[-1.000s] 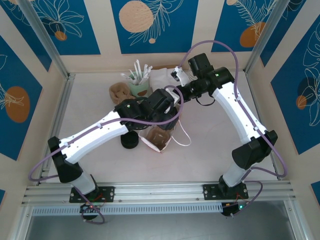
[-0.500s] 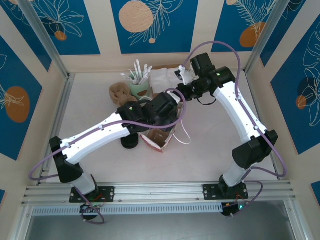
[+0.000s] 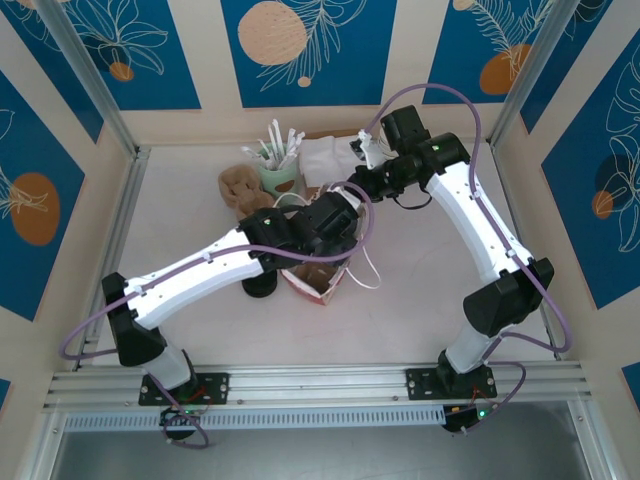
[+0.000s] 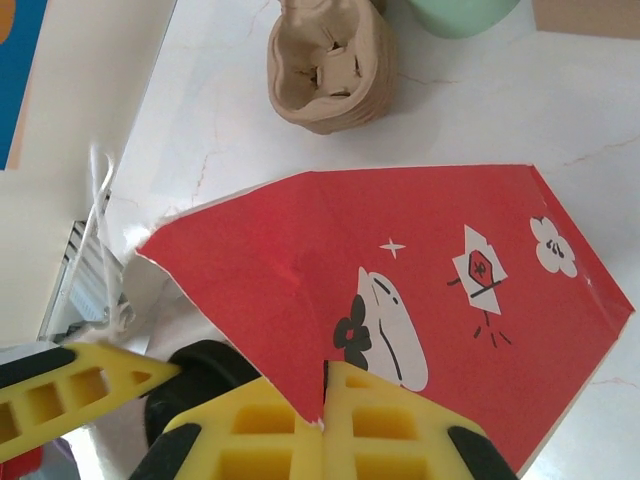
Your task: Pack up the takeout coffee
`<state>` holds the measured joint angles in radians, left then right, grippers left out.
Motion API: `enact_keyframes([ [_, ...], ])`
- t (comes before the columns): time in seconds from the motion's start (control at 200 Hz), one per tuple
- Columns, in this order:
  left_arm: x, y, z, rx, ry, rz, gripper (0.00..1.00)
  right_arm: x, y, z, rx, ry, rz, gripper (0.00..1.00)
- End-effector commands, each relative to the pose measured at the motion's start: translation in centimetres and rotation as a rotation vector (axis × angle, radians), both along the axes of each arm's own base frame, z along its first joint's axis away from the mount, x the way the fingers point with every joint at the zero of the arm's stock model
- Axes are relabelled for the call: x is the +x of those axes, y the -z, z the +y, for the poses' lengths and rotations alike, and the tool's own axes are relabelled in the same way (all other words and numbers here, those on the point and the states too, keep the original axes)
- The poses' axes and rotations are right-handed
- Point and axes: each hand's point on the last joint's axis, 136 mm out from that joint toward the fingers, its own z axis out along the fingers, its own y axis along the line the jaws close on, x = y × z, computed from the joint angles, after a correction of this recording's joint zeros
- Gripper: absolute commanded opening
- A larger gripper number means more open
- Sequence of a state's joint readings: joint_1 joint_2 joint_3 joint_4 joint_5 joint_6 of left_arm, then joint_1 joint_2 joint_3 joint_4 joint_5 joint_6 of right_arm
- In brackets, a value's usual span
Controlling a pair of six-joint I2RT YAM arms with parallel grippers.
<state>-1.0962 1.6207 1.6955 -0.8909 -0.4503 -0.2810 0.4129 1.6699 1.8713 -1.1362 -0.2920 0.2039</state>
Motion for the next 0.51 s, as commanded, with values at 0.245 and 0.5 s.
enact_keyframes([
  [0.245,1.2,0.1,-1.1,-0.007,-0.001,-0.064,0.74,-2.5,-1.8,1.0,0.047,-0.124,-0.067,0.00],
  [0.5,1.9,0.2,-0.7,0.004,-0.021,-0.095,0.74,-3.4,-2.0,1.1,0.063,-0.168,-0.093,0.00],
])
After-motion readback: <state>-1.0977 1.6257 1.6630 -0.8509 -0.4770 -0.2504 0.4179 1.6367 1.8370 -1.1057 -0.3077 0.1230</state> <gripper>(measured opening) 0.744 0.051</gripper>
